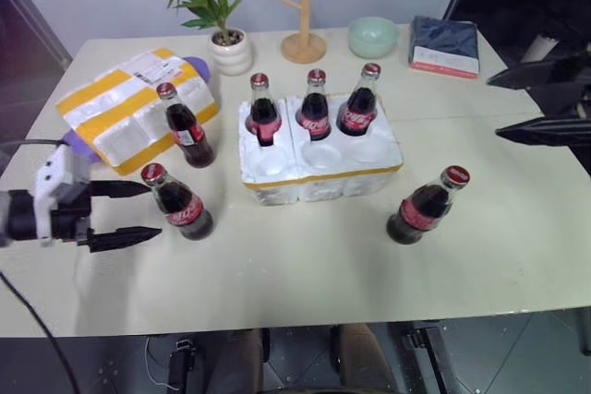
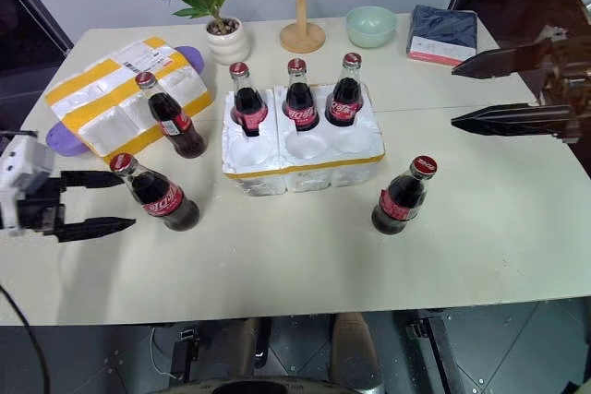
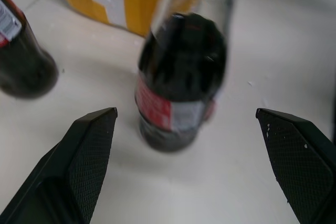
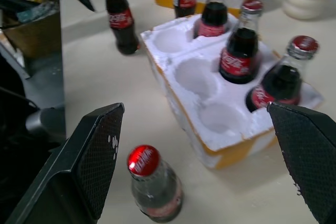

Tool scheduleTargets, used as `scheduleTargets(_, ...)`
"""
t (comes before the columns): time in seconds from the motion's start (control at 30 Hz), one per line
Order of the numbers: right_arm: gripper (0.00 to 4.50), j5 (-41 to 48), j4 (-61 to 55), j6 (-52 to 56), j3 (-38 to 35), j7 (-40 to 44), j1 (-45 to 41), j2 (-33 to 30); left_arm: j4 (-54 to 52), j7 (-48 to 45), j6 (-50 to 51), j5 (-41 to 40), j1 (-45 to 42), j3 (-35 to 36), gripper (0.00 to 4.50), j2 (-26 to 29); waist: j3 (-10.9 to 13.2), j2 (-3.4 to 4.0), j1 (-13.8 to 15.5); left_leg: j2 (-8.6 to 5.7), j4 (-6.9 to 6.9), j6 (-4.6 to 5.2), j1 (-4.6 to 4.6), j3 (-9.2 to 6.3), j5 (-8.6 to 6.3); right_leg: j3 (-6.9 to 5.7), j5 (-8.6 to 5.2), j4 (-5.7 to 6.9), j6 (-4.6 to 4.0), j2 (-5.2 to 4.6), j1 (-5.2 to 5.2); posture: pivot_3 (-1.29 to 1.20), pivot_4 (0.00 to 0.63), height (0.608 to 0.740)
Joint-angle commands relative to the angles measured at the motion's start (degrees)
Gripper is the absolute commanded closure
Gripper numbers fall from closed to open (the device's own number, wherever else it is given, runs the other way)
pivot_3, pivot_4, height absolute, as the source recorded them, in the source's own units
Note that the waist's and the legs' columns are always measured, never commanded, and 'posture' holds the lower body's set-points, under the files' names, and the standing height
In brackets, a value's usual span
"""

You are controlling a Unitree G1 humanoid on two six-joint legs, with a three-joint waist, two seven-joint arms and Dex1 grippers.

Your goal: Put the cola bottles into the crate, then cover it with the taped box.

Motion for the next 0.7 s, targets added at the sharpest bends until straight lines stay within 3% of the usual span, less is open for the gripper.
scheduleTargets(0.03,0.0,2.5,-3.3,1.6,-2.1,-0.3,-0.6,-0.6,0.2,1.9,-2.2,1.6,-1.1,-1.7,0.06,-1.7,0.0,0.0,-0.1,0.0,0.0,0.0,0.0,0.0,0.0,0.0,0.0,0.03,0.01,0.0,-0.02,0.0,0.15,0.739)
scheduleTargets(0.53,0.0,10.2,-12.9,7.4,-5.5,-7.3,1.9,2.7,3.0,6.4,-0.7,2.1,-7.5,-7.7,0.06,-8.1,0.0,-0.02,0.1,-0.01,0.15,0.01,-0.01,-0.01,0.0,0.01,0.01,0.25,0.01,0.0,-0.06,0.0,0.15,0.739)
scheduleTargets(0.6,0.0,10.9,-13.4,7.7,-6.1,-8.4,2.4,2.9,3.0,6.1,-0.2,1.7,-7.3,-7.5,0.59,-8.1,0.0,-0.02,0.1,-0.01,0.15,0.01,-0.01,-0.02,0.0,0.0,0.01,0.3,0.01,0.0,-0.06,0.0,0.15,0.739)
scheduleTargets(0.7,0.0,11.4,-13.6,7.8,-6.7,-9.7,2.9,3.1,2.4,5.2,0.8,1.1,-7.0,-7.3,1.75,-7.3,0.0,-0.02,0.1,-0.01,0.21,0.01,0.0,-0.02,0.0,0.01,0.01,0.4,0.0,0.0,-0.06,0.0,0.15,0.739)
